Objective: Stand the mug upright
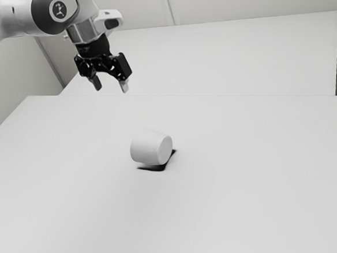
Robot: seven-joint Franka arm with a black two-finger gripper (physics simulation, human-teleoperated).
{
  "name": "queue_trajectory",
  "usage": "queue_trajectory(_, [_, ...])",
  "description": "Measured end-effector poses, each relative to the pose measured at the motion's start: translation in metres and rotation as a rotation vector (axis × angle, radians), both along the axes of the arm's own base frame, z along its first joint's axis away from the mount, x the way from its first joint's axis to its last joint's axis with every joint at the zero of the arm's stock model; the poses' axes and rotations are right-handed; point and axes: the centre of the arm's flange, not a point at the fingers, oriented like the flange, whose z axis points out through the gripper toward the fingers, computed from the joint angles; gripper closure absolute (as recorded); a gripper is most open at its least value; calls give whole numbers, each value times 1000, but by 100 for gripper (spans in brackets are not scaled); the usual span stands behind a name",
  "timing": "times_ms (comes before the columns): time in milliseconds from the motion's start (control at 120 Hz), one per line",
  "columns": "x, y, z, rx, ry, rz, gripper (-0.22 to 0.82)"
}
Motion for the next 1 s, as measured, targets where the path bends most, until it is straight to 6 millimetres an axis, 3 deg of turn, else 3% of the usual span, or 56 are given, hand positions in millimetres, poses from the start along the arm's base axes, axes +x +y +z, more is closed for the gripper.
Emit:
queue_trajectory(283, [-2, -2, 13, -1, -66, -1, 0])
queue_trajectory(475, [-1, 17, -4, -15, -29, 35, 0])
queue_trajectory(800, [1, 98, -67, -183, 59, 210, 0])
queue_trajectory(1000, [16, 147, -101, -287, 24, 247, 0])
